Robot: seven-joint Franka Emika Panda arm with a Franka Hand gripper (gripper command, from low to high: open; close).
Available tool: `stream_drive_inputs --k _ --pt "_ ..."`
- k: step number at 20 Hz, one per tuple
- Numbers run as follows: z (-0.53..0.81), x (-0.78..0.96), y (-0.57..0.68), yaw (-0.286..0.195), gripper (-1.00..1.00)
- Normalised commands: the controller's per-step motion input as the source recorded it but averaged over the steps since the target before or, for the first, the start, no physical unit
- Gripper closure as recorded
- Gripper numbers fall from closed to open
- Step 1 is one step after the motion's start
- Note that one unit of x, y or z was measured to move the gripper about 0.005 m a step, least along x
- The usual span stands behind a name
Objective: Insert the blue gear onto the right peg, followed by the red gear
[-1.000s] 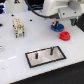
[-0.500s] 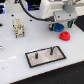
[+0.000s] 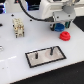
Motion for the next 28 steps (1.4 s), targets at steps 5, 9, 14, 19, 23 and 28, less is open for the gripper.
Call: stream_drive_inputs --k 5,9,14,19,23,28 --pt "0.17 0.0 -0.03 0.0 1.0" --pt "0.54 0.23 -0.06 0.0 1.0" --pt "0.55 0.43 -0.16 0.0 1.0" --pt "0.47 0.54 -0.31 0.0 1.0" --pt "0.43 0.66 -0.32 0.0 1.0" --pt "0.39 0.73 -0.3 0.0 1.0"
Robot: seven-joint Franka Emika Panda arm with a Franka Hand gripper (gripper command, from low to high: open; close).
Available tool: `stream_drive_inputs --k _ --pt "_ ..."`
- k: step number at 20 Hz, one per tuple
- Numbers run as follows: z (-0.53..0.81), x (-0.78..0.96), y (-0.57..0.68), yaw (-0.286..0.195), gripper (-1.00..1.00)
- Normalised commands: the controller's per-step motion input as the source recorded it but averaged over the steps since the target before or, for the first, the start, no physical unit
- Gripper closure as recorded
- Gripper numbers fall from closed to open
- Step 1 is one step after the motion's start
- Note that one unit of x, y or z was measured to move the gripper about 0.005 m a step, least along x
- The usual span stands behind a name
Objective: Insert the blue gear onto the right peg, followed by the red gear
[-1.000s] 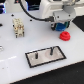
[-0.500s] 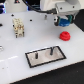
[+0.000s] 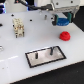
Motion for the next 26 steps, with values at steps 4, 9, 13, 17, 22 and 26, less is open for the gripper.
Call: stream_drive_inputs --k 4,9,13,17,22,26 --pt "0.32 0.78 -0.29 0.0 1.0" --pt "0.27 0.82 -0.25 0.0 1.0" --pt "0.22 0.79 -0.25 0.0 1.0" --pt "0.2 0.79 -0.27 0.0 1.0" --pt "0.1 0.72 -0.26 0.0 1.0" --pt "0.01 0.59 -0.26 0.0 1.0"
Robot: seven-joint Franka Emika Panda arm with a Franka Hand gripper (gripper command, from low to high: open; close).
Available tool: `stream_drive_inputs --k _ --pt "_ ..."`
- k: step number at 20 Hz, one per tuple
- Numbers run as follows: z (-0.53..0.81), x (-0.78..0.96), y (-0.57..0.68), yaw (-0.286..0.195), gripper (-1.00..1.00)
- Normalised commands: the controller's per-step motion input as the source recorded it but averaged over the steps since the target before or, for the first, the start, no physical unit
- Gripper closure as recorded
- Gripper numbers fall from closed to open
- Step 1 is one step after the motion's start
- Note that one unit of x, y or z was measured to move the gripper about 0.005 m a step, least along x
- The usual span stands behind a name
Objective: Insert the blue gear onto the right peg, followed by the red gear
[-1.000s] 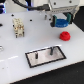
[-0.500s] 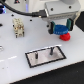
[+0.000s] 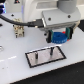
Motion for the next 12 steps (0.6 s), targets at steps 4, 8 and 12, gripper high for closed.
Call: stream_drive_inputs --k 4,8,12 --pt "-0.01 0.45 -0.2 0.0 1.0" --pt "-0.07 0.29 -0.1 0.0 1.0" --pt "-0.14 0.19 -0.14 0.0 1.0"
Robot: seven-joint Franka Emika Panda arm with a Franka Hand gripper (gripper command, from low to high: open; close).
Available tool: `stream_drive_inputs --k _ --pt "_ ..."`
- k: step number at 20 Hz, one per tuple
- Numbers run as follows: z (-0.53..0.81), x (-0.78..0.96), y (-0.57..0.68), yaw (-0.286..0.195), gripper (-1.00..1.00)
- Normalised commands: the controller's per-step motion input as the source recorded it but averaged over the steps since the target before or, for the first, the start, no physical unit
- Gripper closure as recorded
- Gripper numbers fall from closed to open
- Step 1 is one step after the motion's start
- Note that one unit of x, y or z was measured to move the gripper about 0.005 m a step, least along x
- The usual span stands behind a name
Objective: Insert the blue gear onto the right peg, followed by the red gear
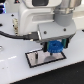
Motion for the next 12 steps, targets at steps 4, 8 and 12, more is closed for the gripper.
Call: stream_drive_inputs --k 4,8,12 --pt "-0.13 0.12 -0.07 0.0 1.0" --pt "0.16 0.08 -0.1 0.0 1.0" --pt "0.27 0.13 -0.12 0.0 1.0"
